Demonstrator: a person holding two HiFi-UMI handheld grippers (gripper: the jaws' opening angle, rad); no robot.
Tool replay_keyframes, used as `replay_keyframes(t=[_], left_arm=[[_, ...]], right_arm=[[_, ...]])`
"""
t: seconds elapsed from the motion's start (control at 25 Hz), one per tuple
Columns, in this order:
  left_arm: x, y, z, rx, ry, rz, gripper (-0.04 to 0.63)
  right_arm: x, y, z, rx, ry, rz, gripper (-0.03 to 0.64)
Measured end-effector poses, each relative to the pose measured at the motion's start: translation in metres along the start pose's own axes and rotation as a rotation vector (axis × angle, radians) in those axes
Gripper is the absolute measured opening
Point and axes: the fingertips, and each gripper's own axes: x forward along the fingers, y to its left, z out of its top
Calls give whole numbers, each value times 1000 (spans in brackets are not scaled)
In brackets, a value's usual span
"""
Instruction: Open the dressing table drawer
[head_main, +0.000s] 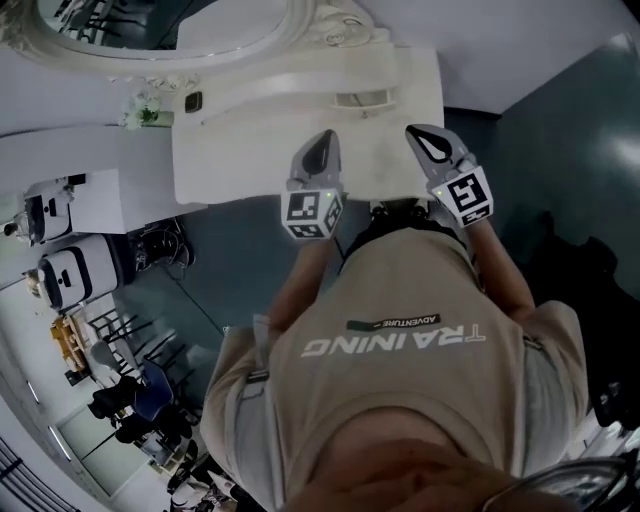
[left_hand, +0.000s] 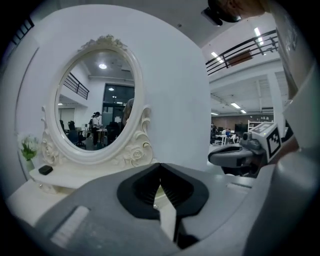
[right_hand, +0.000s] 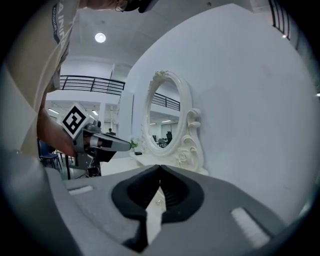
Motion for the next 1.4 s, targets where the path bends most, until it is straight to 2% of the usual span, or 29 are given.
replay_keyframes(t=[0.16,0.4,0.64,0.88,1.04,1.28,1.4], left_arm=[[-23,-5,13,59,-31,-49,8],[-63,12,30,20,-95,2,8],[-83,23,35,29,-96,5,8],[-88,32,33,47,-75,-10,8],[-86,43,41,41,-82,-5,8],[-83,57,63,89,-109,-6,8],[-82,60,61,88,-106,-5,8]], right_arm=[[11,4,17,-9,-11,-16,3],[10,24,35,-46,-14,-23,3],[4,31,48,-53,-19,-43,3],[5,32,84,-110,-67,-53,3],[2,31,95,-114,-81,-73,3],[5,19,110,-129,-102,-103,3],[6,20,113,-142,-106,-108,3]])
